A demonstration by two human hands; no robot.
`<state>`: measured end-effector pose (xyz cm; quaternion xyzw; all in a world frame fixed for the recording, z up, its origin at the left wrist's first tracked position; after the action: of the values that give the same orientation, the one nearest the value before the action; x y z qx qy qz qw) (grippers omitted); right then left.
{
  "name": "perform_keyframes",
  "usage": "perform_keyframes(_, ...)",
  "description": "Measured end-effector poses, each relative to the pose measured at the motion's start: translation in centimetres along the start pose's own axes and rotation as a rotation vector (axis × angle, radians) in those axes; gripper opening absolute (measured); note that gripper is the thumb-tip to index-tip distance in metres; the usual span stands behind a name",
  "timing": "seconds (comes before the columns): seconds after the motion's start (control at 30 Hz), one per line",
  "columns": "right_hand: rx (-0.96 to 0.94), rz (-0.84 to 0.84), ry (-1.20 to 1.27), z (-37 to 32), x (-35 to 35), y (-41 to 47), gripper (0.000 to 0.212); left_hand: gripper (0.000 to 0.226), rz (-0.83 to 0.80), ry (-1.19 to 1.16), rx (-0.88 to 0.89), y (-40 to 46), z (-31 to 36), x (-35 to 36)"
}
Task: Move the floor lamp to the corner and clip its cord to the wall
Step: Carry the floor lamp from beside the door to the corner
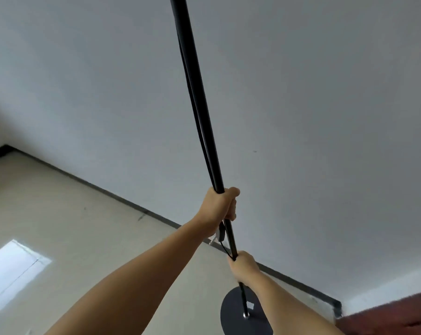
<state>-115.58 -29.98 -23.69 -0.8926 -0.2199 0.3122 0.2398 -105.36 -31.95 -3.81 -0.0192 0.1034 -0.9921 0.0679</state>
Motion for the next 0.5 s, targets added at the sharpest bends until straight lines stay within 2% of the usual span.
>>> perform_keyframes(0.1, -0.050, -0.070, -0.027, -4.7, 5.9, 0.9, 0.013, 0.051, 0.090, -0.049, 0.002, -1.4, 0.5, -8.0)
perform_keyframes(0.33, -0.076, -0.175, -0.090, -17.5, 21.4, 2.9, 0.017, 0.049, 0.288, -0.135, 0.013, -4.8, 1.2, -29.4)
perform_keyframes(0.5, -0.118, -0.262, -0.098, -26.2, 30.9, 3.8, 0.013, 0.046, 0.391, -0.144, 0.033, -6.6, 2.3, -41.7)
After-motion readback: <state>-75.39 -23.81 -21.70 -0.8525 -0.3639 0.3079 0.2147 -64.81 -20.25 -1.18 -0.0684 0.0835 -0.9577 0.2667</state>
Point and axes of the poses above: each hand's wrist, its own y-axis towards the middle knuckle, its own x-axis out of the palm, z = x × y, the point moved 8 cm from there along y, towards the middle knuckle, and after that the axes turned 5 degrees about y, right-handed, at the moved point
